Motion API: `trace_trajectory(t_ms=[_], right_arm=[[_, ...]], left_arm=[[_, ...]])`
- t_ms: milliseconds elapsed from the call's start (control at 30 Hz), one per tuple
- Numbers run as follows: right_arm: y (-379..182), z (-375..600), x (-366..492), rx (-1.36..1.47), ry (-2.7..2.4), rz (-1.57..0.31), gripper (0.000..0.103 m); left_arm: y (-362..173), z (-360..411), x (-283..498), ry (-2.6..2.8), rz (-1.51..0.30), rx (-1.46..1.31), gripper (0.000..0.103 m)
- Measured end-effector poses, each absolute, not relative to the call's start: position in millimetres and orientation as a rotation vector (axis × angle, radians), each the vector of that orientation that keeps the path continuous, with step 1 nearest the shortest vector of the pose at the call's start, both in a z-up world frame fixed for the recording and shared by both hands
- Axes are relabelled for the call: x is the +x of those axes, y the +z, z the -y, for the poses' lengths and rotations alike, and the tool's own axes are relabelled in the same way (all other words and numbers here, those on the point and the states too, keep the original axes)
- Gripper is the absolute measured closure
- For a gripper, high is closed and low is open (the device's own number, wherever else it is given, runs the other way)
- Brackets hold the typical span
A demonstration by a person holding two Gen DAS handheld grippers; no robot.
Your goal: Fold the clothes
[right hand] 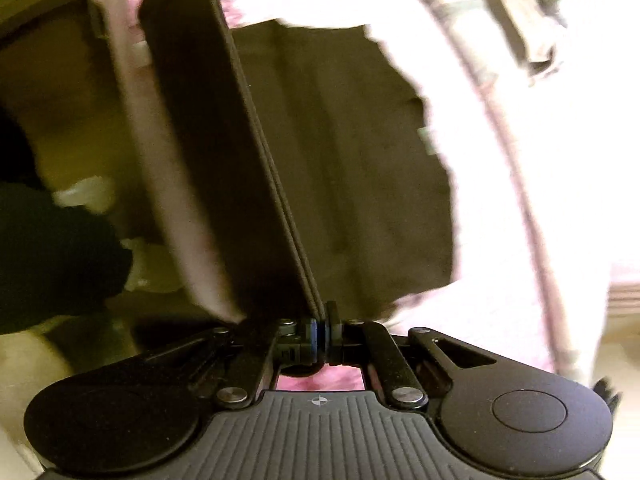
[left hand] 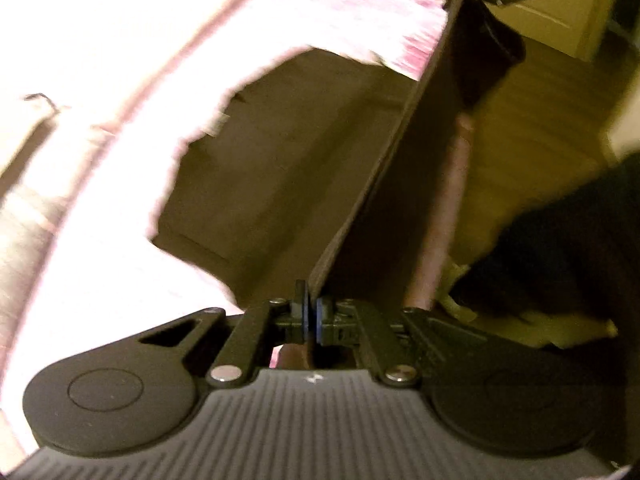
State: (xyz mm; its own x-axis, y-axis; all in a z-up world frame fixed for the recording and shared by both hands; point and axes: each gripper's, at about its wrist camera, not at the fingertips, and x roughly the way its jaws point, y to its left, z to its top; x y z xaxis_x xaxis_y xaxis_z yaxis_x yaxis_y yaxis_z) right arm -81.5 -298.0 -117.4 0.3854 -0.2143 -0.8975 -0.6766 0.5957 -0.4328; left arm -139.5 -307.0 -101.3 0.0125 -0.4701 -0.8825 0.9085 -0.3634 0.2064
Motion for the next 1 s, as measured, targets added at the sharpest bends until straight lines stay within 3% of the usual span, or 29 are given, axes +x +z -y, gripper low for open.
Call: trace_trajectory(t_ms=[133,533,1000], right_arm=[[-119.9,318.8,12.9,-0.943,0.376,-1.141,0.101],[-202.8,401.6,247.3,-0.813,0.541,-1.198,0.101],[-282.9,432.7,328.6,-0.492,0.465,-1.295,0.101]], left_arm=[[-103.1,387.8,-94.0,-1.524,-0.560,1.179,0.102],[-194.4,543.1,-2.0,-1.349,-0.782,1.230,0.101],[-280.2,593.7,50.1,-1.313,-0.887,1.232,0.100]])
